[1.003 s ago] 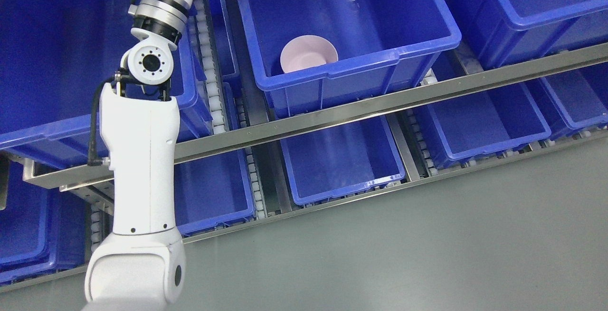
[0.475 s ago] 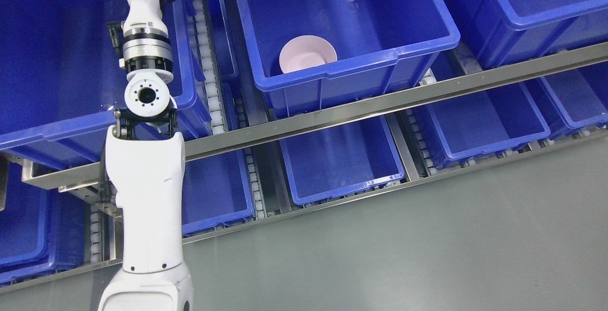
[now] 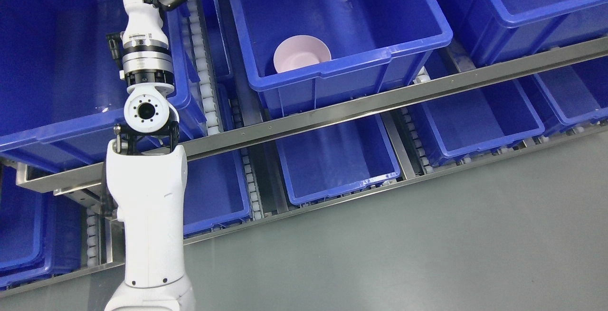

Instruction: Stack pink IKEA bowls on left shelf middle

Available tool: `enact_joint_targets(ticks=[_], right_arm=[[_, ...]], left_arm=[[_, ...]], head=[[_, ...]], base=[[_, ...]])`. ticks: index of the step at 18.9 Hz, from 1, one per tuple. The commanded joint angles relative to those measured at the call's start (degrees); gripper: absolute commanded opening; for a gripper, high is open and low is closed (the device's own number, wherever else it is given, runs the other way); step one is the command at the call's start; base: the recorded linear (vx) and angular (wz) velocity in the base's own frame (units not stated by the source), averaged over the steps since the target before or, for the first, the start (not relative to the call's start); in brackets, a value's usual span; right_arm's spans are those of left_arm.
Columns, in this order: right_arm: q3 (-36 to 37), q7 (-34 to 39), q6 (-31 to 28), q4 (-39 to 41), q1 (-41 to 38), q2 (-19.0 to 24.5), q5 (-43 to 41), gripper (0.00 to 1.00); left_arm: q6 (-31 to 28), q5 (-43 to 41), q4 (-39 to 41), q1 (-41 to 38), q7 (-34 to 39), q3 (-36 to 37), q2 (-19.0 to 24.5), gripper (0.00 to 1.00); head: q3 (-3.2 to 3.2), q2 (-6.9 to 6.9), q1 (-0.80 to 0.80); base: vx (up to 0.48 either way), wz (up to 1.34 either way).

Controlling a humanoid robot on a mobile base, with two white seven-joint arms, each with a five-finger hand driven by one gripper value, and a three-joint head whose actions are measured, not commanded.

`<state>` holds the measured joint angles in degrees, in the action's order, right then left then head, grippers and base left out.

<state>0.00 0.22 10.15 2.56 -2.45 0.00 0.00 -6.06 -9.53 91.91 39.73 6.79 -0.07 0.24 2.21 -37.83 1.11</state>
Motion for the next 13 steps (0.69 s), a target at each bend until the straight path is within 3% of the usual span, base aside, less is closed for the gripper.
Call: enact_joint_targets(ticks=[1,13], right_arm=[[0.62,0.05,-0.04,-0.01,-0.01,-1.0,0.44,1.0],[0.62,0.05,-0.04,-0.01,-0.01,-1.0,0.44,1.0]], left_arm=[[0.08,0.3,2.66,-0.62,-0.29,1.74,0.76,1.0],[0.08,0.3,2.66,-0.36,-0.38,1.57,0.76,1.0]], head=[[0.0,0.0,0.0],[0.0,0.0,0.0]], base=[[-0.011,-0.1],[0.008,-0.37]])
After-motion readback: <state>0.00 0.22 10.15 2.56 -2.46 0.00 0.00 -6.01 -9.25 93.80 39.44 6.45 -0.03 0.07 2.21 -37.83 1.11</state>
